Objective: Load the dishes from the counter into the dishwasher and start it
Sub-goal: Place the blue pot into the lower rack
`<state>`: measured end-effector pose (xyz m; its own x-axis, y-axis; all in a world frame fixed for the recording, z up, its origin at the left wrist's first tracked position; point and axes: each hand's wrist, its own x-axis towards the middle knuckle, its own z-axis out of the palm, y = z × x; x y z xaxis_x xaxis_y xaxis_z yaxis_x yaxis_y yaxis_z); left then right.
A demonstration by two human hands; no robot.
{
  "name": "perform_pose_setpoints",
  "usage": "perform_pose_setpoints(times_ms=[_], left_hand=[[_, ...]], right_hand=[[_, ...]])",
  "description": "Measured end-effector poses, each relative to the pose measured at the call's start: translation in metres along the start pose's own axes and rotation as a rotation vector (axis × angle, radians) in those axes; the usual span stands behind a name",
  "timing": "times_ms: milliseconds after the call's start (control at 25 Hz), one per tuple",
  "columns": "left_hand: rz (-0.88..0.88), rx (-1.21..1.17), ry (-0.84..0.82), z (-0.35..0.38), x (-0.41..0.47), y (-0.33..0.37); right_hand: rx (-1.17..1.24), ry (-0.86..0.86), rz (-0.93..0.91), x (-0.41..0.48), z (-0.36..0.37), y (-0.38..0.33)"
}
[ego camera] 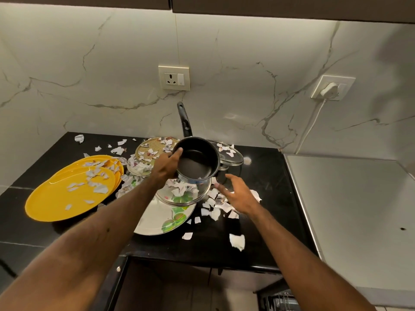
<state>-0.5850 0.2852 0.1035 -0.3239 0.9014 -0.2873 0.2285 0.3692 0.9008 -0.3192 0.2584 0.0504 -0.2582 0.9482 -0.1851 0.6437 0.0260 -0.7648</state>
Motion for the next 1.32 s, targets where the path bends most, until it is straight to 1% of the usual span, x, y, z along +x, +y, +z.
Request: perform_pose_setpoints(times_ms=[40,80,120,200,280,360,480,560,680,720,840,960,1040,1120,1200,1320], left_hand=[[-0.014,0.017,-0.077,0.003,-0.002,0.000],[-0.021,0.045,-0.161,0.008,-0.006,-0.001],[-0.021,0.078,-0.244,0.015,-0.008,-0.002],[0.016,0.160,-0.378,0.038,-0.016,-0.003],[0.069,0.231,-0.479,0.068,-0.024,0.001],[0.114,0.290,-0.532,0.097,-0.032,0.009],[0.202,0.421,-0.588,0.143,-0.040,0.022],[0.236,0.417,-0.635,0.180,-0.052,0.029],[0.190,0.299,-0.660,0.242,-0.084,0.039],[0.195,0.306,-0.679,0.261,-0.094,0.043],[0.385,0.570,-0.764,0.312,-0.116,0.049],[0.563,0.808,-0.880,0.348,-0.145,0.054],[0.687,0.903,-0.939,0.367,-0.167,0.055],[0.765,0.885,-0.975,0.386,-0.186,0.056],[0.727,0.771,-1.076,0.404,-0.207,0.056],[0.677,0.677,-1.288,0.427,-0.249,0.057]], right_hand=[[0.198,0.069,0.066,-0.001,-0.003,0.002],[0.401,0.103,0.127,-0.003,-0.008,0.005],[0.599,0.086,0.187,-0.004,-0.014,0.008],[0.949,-0.016,0.244,-0.011,-0.027,0.014],[1.160,-0.083,0.219,-0.024,-0.041,0.022],[1.284,-0.144,0.183,-0.040,-0.056,0.035],[1.366,-0.224,0.128,-0.072,-0.078,0.064],[1.411,-0.263,0.080,-0.094,-0.087,0.082],[1.472,-0.214,-0.036,-0.128,-0.101,0.107],[1.473,-0.179,-0.057,-0.140,-0.107,0.115],[1.514,-0.031,-0.073,-0.182,-0.128,0.138],[1.532,0.178,-0.028,-0.224,-0.140,0.160],[1.543,0.329,0.009,-0.255,-0.140,0.178],[1.553,0.482,0.071,-0.290,-0.134,0.198],[1.584,0.598,0.117,-0.328,-0.124,0.220],[1.636,0.714,0.225,-0.378,-0.110,0.248]])
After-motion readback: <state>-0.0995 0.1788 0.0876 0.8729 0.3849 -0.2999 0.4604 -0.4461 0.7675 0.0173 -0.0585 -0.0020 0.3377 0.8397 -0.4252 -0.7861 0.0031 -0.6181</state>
